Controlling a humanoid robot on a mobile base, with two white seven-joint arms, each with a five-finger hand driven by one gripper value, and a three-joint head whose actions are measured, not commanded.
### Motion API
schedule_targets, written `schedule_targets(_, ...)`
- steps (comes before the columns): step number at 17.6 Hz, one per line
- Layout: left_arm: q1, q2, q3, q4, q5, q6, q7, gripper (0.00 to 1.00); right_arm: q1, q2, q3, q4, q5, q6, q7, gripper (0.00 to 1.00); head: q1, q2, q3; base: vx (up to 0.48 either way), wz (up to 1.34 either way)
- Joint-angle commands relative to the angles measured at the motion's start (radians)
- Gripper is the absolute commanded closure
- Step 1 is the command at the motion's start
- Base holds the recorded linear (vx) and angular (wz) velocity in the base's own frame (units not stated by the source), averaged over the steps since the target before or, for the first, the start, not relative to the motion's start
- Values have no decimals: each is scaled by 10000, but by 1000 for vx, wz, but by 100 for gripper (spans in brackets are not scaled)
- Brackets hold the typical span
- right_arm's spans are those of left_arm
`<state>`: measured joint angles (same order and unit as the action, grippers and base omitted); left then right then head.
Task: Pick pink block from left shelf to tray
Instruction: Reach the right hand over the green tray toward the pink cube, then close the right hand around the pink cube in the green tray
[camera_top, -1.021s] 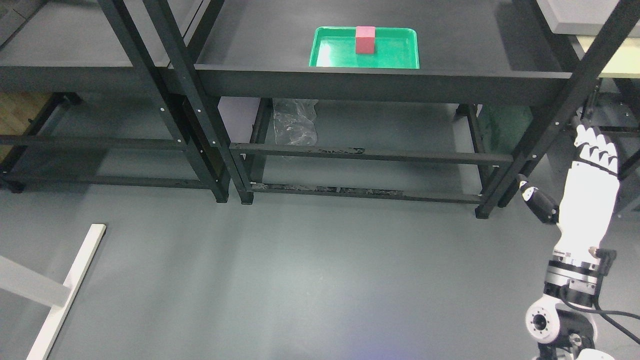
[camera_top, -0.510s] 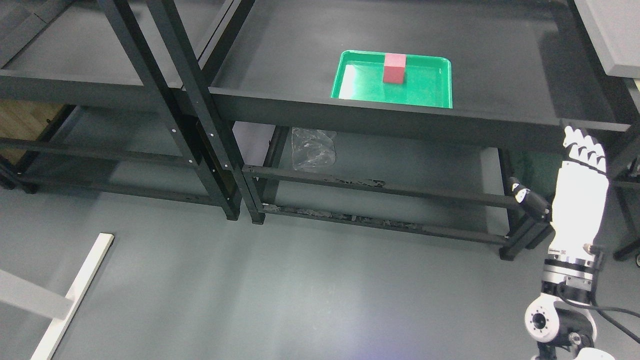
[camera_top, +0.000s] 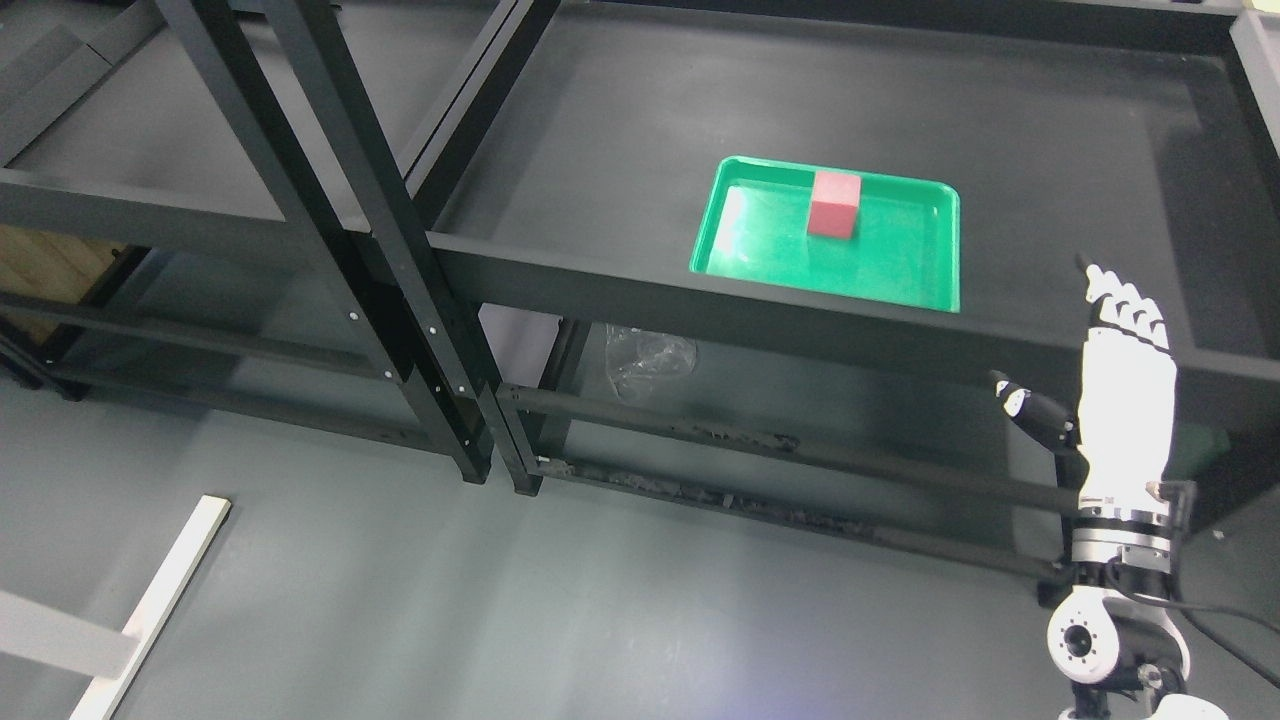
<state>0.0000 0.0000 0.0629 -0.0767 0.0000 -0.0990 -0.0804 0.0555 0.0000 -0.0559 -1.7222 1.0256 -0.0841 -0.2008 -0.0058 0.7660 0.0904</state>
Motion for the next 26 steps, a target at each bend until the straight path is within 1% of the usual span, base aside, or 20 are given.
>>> schedule_targets(1,92,175,0,0,-15,-23,7,0,27,-175,206,56,-40,-34,687,0,0,0,0,316,111)
schedule_targets(8,92,175,0,0,-15,-23,7,0,165,-175,375,56,22,-34,918,0,0,0,0,289,140)
schedule_targets(15,92,175,0,0,-15,-23,7,0,426,-175,406,87,113,-34,1732,0,0,0,0,234,164)
schedule_targets(18,92,175,0,0,-15,-23,7,0,487,-175,406,87,129,-34,1732,0,0,0,0,181,124)
schedule_targets(22,92,175,0,0,-15,-23,7,0,901,-175,406,87,129,-49,1747,0,0,0,0,165,57)
schedule_targets(26,92,175,0,0,-15,-23,7,0,1009,-175,497,194,419,-49,2160,0,0,0,0,124,-1)
